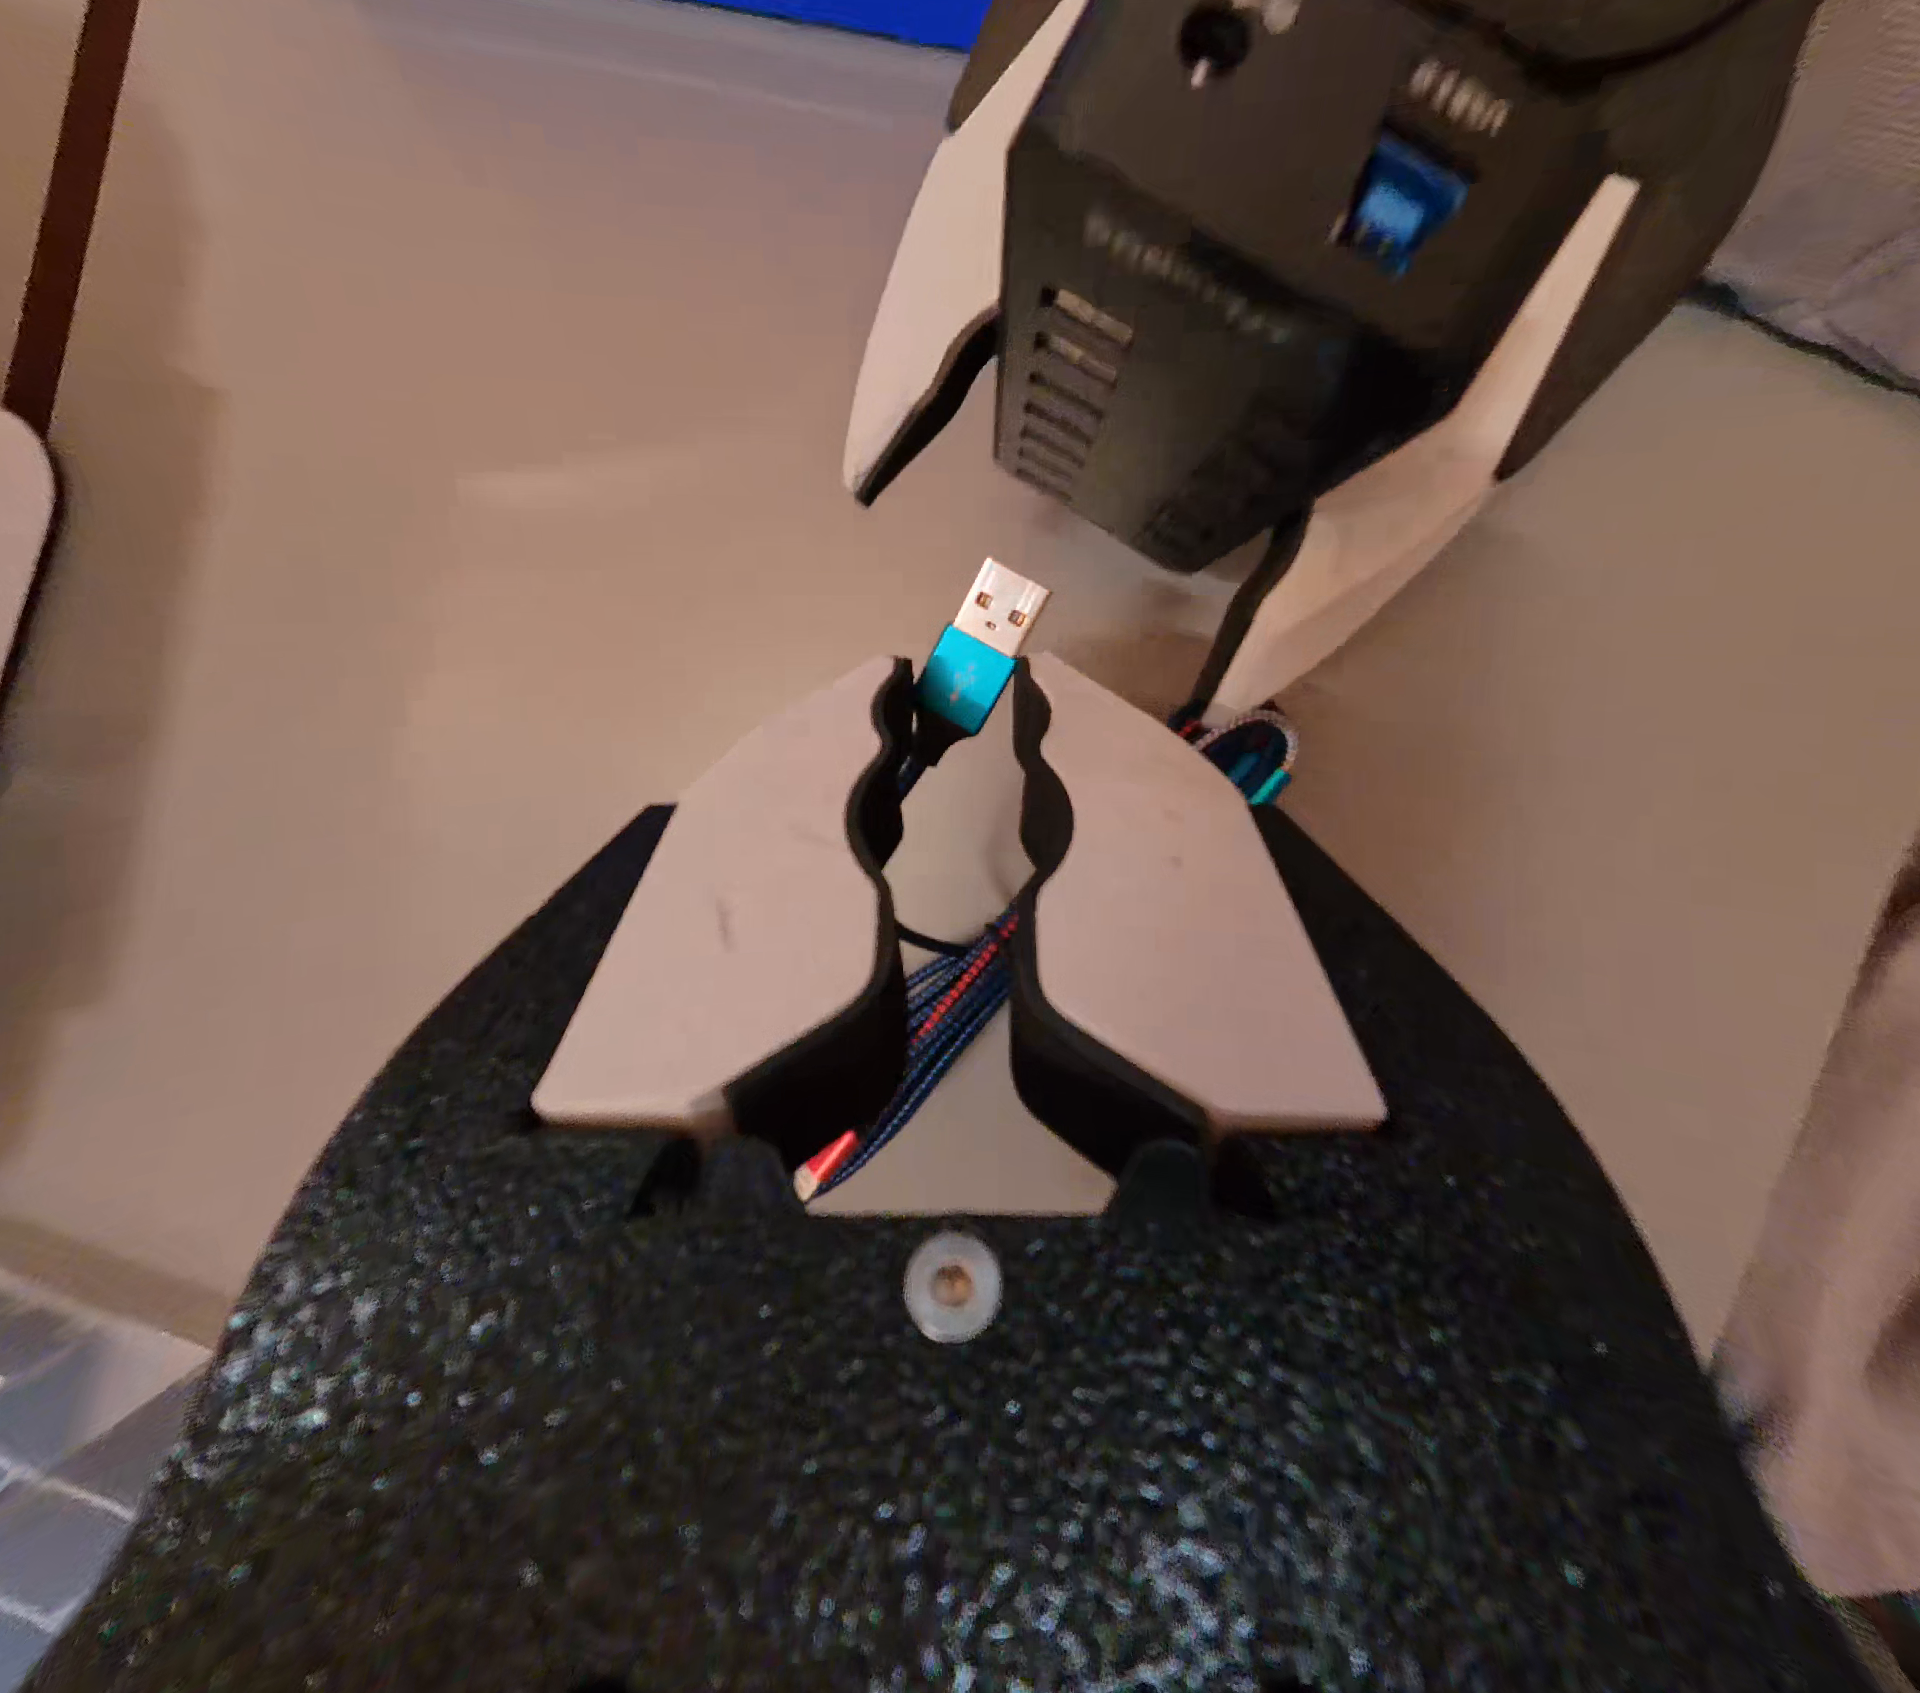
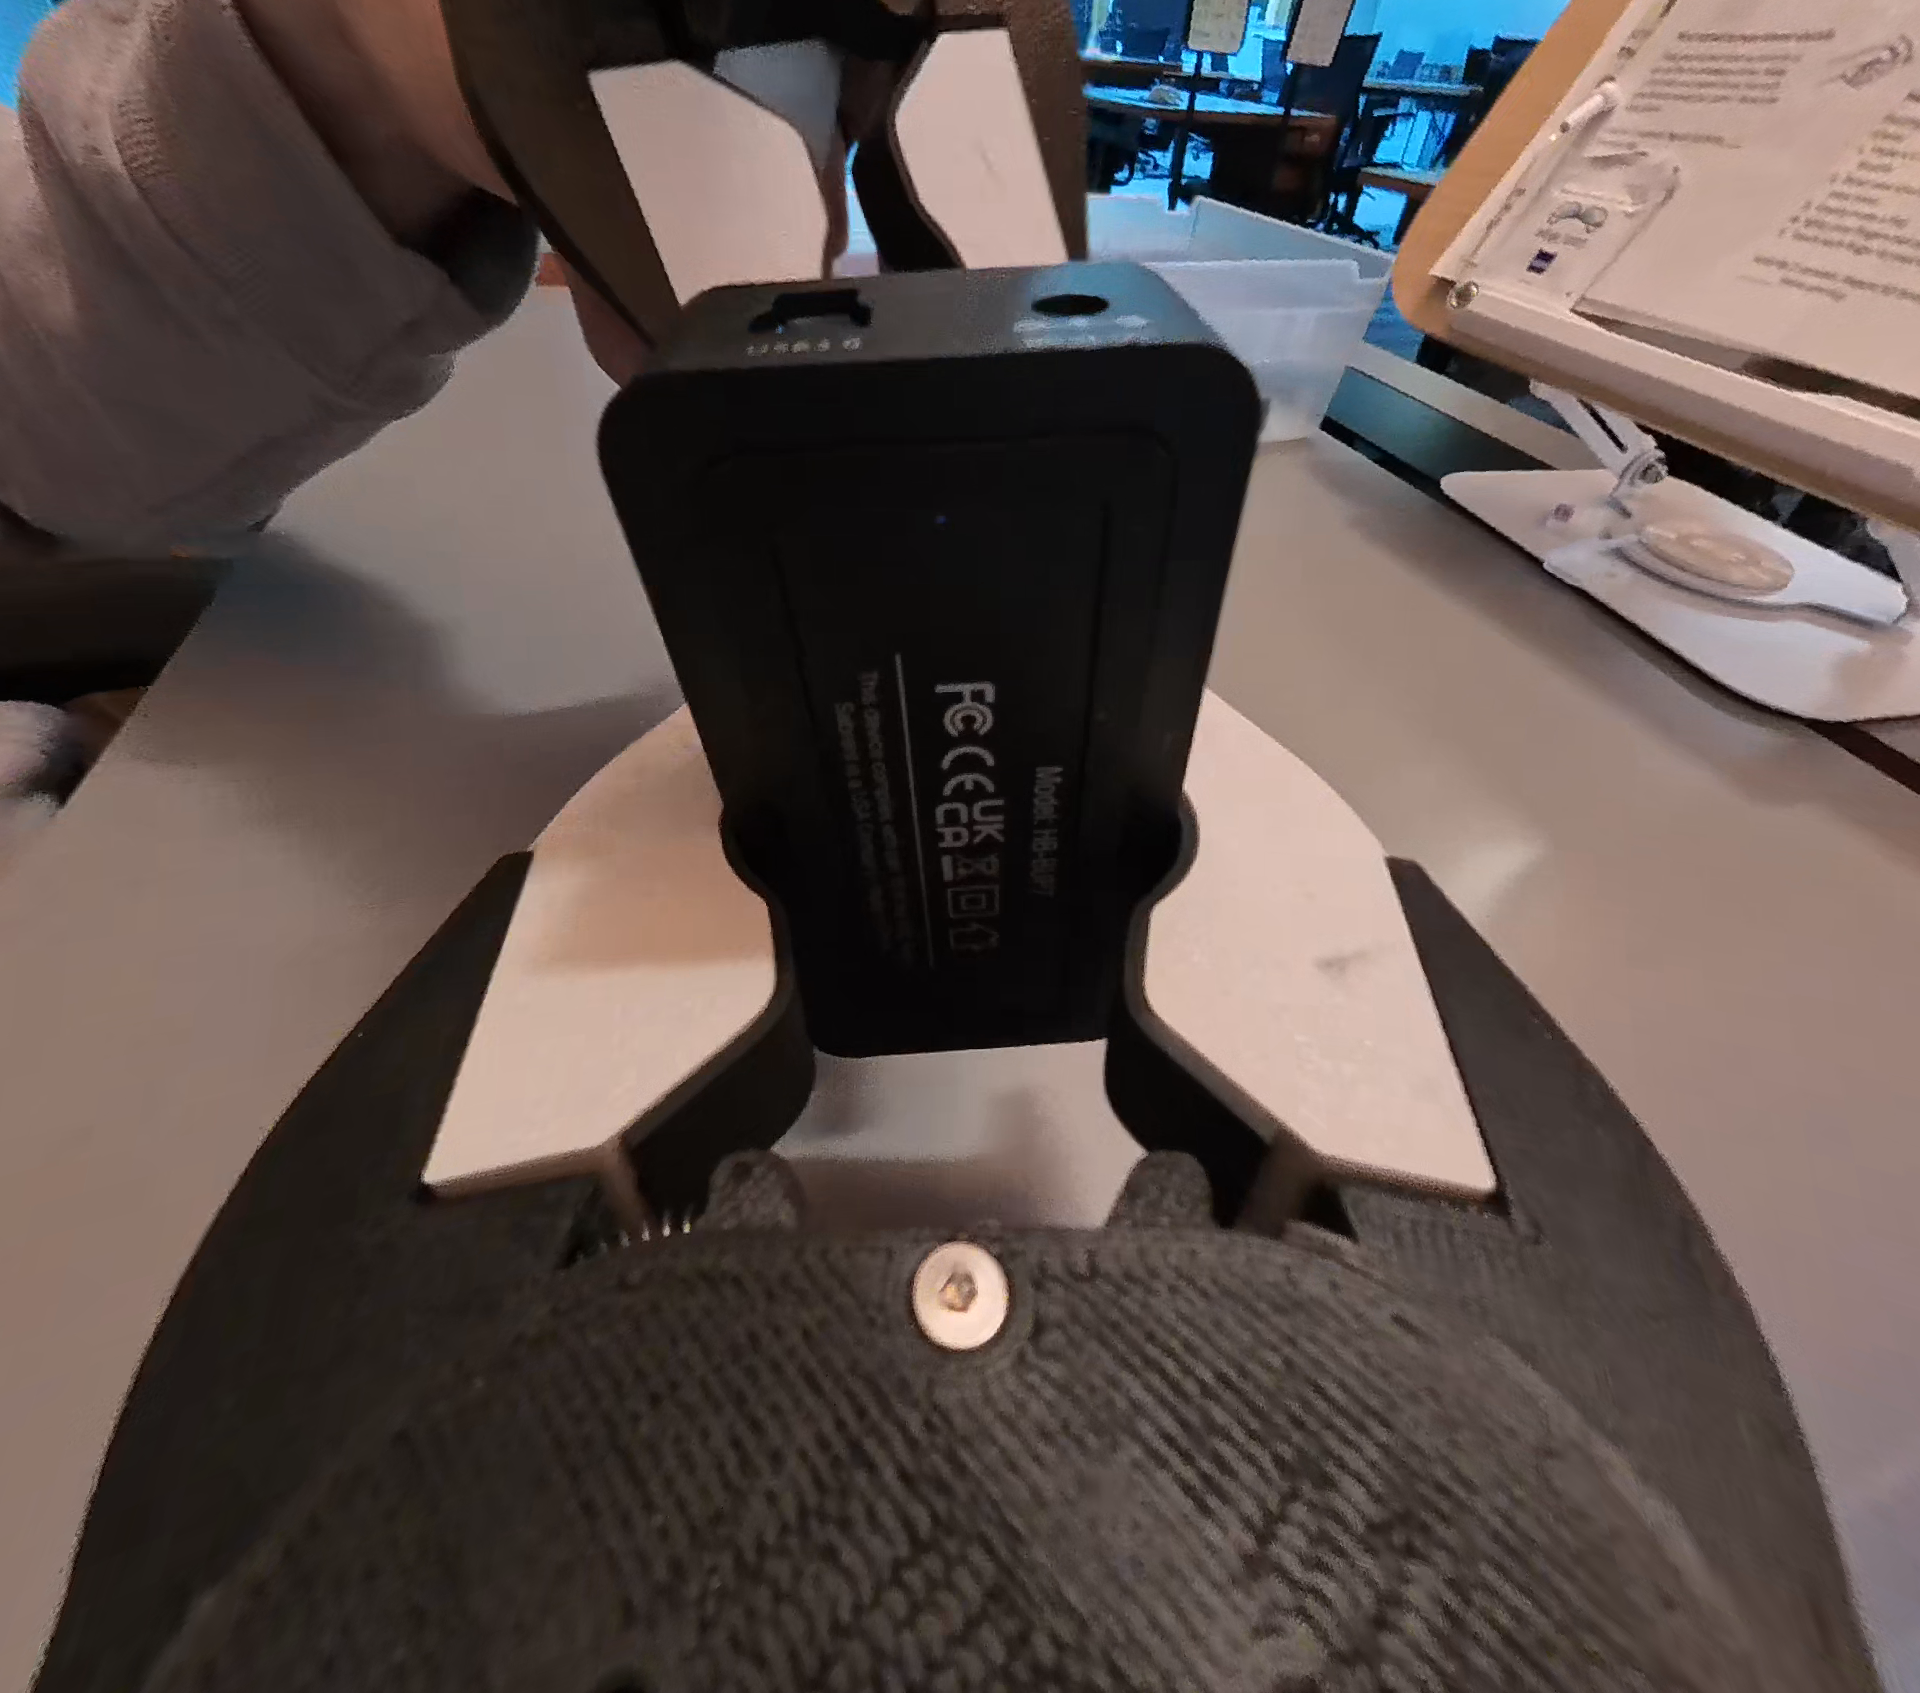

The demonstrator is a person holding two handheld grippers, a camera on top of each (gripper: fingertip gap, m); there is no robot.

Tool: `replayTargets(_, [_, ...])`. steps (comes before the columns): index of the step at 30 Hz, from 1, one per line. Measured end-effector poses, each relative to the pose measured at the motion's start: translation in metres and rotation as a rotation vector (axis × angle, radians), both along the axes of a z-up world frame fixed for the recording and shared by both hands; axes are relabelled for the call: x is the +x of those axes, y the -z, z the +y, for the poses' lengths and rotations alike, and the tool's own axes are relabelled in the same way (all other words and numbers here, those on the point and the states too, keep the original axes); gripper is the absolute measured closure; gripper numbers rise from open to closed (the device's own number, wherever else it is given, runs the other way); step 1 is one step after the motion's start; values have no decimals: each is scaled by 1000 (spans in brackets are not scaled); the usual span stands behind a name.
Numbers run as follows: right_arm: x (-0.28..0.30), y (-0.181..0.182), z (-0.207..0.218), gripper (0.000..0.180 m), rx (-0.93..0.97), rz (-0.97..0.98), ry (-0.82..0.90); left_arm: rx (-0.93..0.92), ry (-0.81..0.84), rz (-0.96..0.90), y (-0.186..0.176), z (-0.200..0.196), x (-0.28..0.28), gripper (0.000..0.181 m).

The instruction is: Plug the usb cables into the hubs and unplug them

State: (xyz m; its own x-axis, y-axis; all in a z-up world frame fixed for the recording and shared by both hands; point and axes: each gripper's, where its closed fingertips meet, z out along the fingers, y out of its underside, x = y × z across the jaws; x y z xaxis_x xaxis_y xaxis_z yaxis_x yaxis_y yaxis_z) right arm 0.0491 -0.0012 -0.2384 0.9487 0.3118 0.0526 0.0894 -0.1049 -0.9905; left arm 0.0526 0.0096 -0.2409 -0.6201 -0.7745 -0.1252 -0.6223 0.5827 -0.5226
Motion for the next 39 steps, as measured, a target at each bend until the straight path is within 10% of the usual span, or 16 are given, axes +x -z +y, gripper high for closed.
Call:
replayTargets(1, [-2,-2,0,109,11,-3,-6,-3,8,3,-2,-4,0,162])
replayTargets(31, [-16,17,1,108,-102,-73,-62,173,101,107,3,-18,-4,165])
replayTargets(39, [-21,-1,-6,108,-22,28,-117,-24,279,-123,-9,-29,0,165])
